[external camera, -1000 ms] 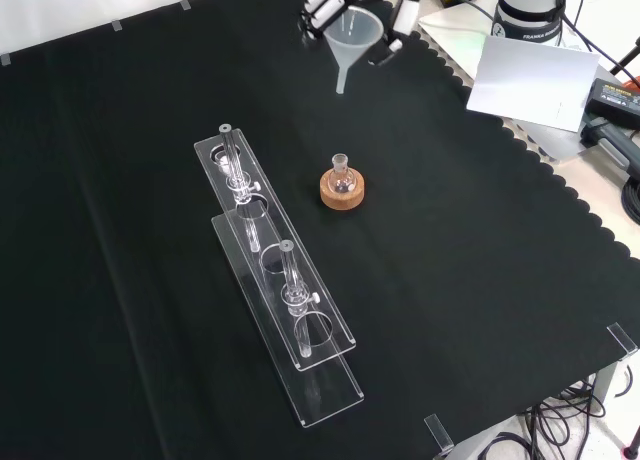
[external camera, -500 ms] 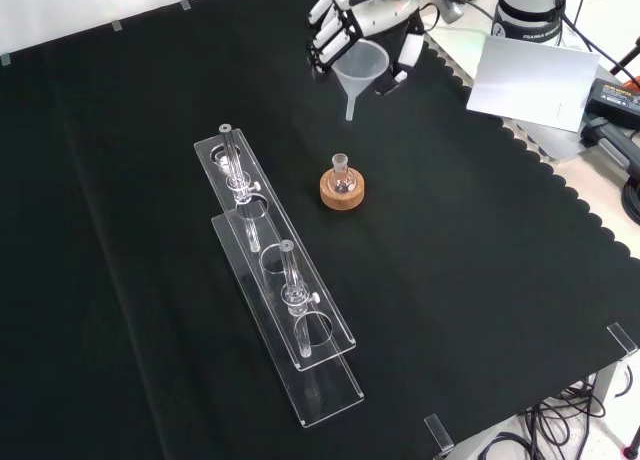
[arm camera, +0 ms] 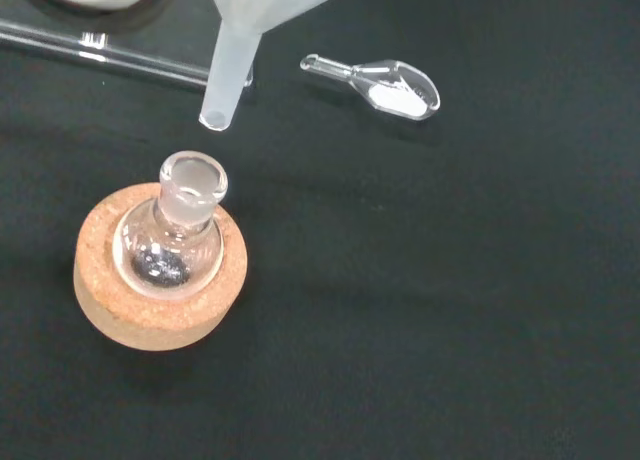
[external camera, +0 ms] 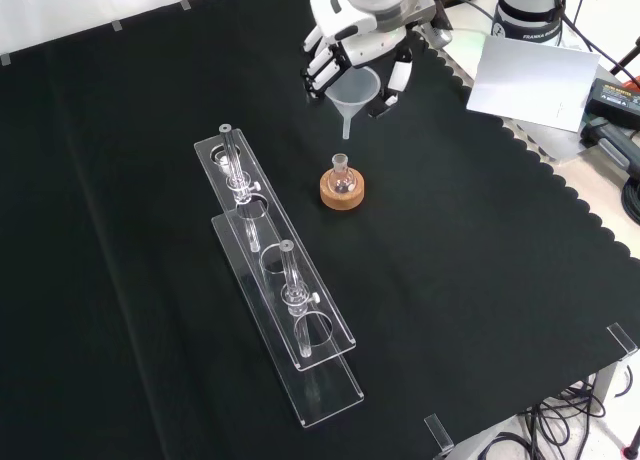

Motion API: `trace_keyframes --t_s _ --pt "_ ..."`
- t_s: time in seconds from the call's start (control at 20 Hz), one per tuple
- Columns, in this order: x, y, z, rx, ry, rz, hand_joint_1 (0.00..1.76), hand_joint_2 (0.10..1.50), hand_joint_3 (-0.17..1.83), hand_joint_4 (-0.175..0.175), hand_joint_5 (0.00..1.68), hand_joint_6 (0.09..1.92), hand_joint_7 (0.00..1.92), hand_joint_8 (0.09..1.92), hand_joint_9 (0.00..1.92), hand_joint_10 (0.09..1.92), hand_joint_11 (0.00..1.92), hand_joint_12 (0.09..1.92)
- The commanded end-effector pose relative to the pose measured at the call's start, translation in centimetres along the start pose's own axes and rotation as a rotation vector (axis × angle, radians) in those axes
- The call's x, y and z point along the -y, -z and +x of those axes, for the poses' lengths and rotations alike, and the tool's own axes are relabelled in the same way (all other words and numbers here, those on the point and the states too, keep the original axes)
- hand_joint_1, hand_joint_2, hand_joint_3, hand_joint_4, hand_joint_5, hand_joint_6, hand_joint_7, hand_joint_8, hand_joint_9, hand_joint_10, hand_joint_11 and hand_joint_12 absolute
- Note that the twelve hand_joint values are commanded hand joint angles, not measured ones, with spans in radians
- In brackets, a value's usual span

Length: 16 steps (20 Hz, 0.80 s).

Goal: Place the funnel on the round-bottom flask.

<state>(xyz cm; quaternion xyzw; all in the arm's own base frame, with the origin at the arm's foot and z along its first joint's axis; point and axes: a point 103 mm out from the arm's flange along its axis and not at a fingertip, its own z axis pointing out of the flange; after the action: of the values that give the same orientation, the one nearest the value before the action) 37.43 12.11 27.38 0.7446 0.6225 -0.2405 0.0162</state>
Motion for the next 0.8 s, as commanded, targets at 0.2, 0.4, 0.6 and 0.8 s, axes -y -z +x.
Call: trace_keyframes --t_s 0.2,0.4,0.6,0.8 --pt "-1.9 -1.7 0.3 -0.008 0.004 0.016 0.85 0.85 0.63 0.016 0.79 0.75 0.73 0.65 1.0 0.41 0.68 1.27" --pt "-2.6 -2.6 0.4 -0.016 0.01 0.026 0.85 0.85 0.63 0.015 0.79 0.76 0.73 0.65 1.0 0.41 0.68 1.27" --pt "-3.3 -3.5 0.3 -0.027 0.01 0.03 0.85 0.85 0.63 0.012 0.78 0.76 0.73 0.65 0.99 0.41 0.68 1.27" --pt "-3.9 -4.2 0.2 -0.037 0.009 0.031 0.85 0.85 0.64 0.008 0.77 0.76 0.73 0.66 0.99 0.42 0.69 1.27"
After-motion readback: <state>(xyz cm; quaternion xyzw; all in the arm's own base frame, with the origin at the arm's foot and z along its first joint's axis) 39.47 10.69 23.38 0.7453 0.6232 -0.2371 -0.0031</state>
